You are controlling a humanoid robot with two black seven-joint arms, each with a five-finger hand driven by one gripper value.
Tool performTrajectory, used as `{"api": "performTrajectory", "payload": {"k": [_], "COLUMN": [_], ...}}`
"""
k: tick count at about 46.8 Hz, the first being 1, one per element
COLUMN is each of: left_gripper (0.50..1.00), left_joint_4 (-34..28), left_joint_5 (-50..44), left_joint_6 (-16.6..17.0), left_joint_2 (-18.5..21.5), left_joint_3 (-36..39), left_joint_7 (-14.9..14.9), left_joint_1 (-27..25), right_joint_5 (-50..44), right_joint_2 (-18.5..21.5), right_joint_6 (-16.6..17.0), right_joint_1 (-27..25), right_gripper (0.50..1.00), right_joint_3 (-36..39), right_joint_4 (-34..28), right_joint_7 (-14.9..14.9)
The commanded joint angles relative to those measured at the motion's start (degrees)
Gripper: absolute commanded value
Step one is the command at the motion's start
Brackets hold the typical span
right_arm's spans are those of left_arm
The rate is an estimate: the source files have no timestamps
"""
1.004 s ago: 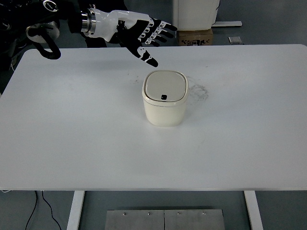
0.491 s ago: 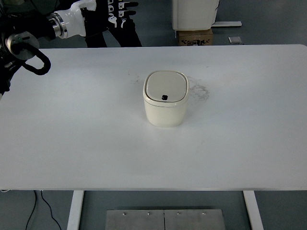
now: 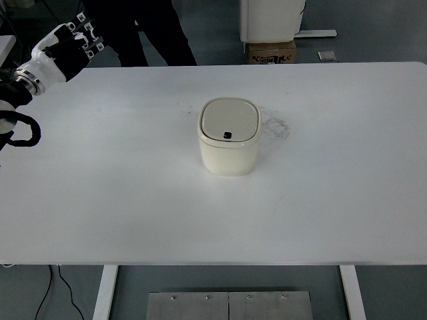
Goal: Close trash bin
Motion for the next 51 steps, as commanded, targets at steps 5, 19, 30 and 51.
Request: {"api": "performTrajectory", "payload": {"k": [5,19,30,51], "left_gripper": [1.000,1.000,1.000,1.000], "left_joint_4": [1.57,5.61,7.90,8.25], "left_joint_5": [-0.07,-4.38,-5.26,-5.43], "left_joint_6": [-0.01,-0.10,-0.10,-0.01], "left_joint_2": [-0.33,-1.39,-2.44,-3.14], "left_joint_3": [-5.11,-10.38,-10.91,-10.83], "left_joint_7": [-4.36,-4.62,-4.62,-4.62], "left_joint_1": [4.93,11.00,12.58,13.38], "right_joint_5": [0.00,0.00,0.00,0.00], "right_joint_2": [0.00,0.00,0.00,0.00], "right_joint_6": [0.00,0.00,0.00,0.00], "right_joint_1": [0.00,0.00,0.00,0.00], "right_gripper": [0.991,0.991,0.991,0.991], "right_joint_3": [-0.04,0.05,0.05,0.05], "right_joint_4": [0.00,0.00,0.00,0.00], "right_joint_7": [0.00,0.00,0.00,0.00]}}
